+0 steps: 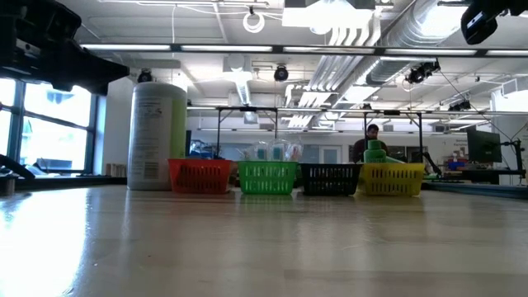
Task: Pick & Place Travel size toiletries
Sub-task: Return to Home Position
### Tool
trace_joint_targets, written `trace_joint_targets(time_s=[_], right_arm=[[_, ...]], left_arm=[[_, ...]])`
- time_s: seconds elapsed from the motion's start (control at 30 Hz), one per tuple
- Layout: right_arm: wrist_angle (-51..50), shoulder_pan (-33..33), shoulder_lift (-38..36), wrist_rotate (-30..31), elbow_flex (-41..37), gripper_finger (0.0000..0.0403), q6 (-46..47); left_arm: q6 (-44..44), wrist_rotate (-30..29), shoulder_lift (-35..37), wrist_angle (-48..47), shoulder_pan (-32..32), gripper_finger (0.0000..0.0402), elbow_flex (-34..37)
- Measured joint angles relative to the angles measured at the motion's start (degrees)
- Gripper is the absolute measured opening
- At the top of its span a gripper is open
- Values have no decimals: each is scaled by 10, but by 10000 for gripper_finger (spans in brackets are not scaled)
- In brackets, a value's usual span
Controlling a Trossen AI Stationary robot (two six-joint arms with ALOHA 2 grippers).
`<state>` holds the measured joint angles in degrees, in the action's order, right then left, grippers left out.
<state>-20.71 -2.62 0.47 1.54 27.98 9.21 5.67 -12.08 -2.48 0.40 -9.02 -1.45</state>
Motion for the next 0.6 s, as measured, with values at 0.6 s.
trace_joint_targets(time_s=[0.6], right_arm=[[133, 0, -1, 9, -135, 9, 2]], left_arm=[[0, 0, 0, 0, 0, 3, 0]])
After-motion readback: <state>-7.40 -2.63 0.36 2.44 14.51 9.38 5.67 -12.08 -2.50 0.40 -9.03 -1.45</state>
